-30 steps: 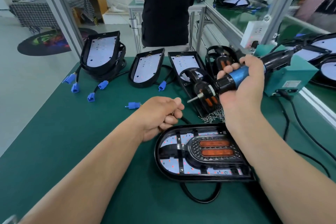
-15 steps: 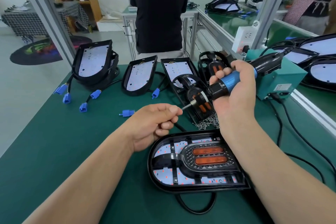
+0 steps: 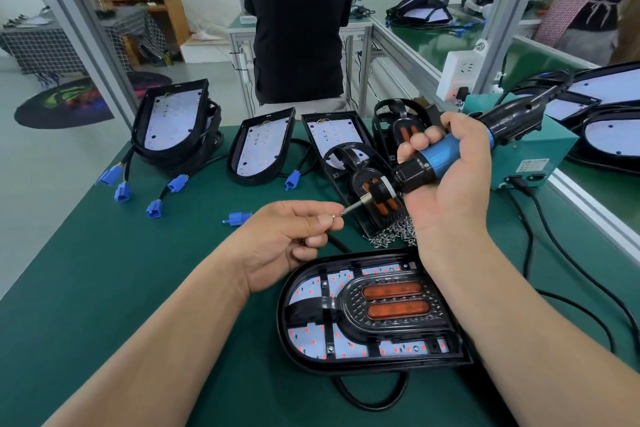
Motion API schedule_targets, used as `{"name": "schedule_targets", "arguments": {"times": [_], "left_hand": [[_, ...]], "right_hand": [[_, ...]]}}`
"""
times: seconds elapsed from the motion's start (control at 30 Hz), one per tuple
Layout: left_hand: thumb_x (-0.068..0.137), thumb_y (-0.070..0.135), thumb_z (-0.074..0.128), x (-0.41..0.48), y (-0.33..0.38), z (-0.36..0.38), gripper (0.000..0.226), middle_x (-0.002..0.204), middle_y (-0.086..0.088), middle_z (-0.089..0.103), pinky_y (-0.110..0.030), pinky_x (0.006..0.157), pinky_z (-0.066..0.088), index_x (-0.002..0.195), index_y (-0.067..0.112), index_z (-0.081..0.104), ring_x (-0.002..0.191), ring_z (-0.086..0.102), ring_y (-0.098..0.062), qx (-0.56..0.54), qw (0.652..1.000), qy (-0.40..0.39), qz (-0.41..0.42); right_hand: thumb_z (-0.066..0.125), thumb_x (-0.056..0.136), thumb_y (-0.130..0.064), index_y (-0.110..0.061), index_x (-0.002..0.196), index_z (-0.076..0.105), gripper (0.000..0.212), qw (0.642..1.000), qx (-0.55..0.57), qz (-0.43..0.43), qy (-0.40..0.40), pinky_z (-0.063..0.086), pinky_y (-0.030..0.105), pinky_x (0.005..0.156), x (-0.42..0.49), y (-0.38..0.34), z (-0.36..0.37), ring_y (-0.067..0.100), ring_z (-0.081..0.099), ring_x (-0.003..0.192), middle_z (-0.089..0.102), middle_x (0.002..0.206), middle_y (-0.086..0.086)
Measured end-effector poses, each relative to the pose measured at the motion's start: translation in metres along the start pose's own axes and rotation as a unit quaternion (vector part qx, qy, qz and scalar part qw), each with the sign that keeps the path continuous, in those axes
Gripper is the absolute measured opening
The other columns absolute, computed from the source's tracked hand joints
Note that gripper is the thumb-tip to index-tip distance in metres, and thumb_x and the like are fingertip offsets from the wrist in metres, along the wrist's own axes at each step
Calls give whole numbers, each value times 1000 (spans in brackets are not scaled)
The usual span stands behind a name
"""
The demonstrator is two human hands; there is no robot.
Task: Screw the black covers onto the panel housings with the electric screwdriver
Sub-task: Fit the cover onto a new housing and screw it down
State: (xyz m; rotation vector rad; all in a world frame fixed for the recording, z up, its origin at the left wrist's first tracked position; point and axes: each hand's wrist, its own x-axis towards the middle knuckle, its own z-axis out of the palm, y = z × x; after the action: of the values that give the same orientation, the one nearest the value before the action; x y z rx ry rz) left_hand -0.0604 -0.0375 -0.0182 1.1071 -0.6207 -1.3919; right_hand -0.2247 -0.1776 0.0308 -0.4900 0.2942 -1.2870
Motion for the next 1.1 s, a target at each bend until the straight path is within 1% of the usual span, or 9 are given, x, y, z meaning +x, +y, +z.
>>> {"name": "schedule_targets", "arguments": {"times": [0.17,0.37,0.43,0.53,0.67,0.93,1.1], "left_hand": [[83,1,71,0,0,2,33,91,-13,73,-14,44,36,116,-3,71,59,48,-9,14,1000,4,6],[82,3,72,1,-1,4,27,89,-12,73,-13,42,34,109,0,72,58,47,-8,40,999,7,7],[86,2,71,1,-1,4,23,89,-12,73,-13,43,33,109,-1,70,58,47,-8,45,999,10,7],[97,-2,64,1,-1,5,13,89,-12,72,-12,42,33,110,-1,67,58,46,-8,66,998,14,4],[101,0,62,-1,0,7,8,89,-11,71,-12,42,33,107,1,67,58,45,-7,85,996,10,4],[101,1,62,-2,0,9,6,87,-10,70,-12,41,32,104,2,68,56,44,-6,93,996,14,6],[101,0,63,-3,0,10,6,85,-10,69,-12,41,32,102,1,68,55,44,-6,94,995,18,4]], "right_hand": [[66,97,-14,-12,101,56,10,1000,-11,7,-5,51,31,69,-1,3,0,18,54,64,55,75,1],[66,98,-15,-11,103,56,12,1000,-6,3,-23,51,31,70,-1,3,0,17,54,65,55,76,2],[66,98,-15,-11,103,55,12,1000,-3,1,-25,51,31,70,-2,3,0,17,53,66,55,76,2],[65,99,-15,-12,99,57,9,1000,1,-3,-23,50,31,70,-2,2,0,17,53,65,55,75,2],[65,99,-15,-12,100,56,9,1000,-2,-3,-24,50,32,70,-3,2,1,18,53,65,55,75,2],[65,99,-15,-11,105,54,13,1000,-14,2,-26,51,32,70,-3,3,0,17,53,66,54,76,2],[67,99,-17,-13,102,57,11,998,-43,-5,-45,50,32,70,-3,4,2,16,53,66,54,78,1]]}}
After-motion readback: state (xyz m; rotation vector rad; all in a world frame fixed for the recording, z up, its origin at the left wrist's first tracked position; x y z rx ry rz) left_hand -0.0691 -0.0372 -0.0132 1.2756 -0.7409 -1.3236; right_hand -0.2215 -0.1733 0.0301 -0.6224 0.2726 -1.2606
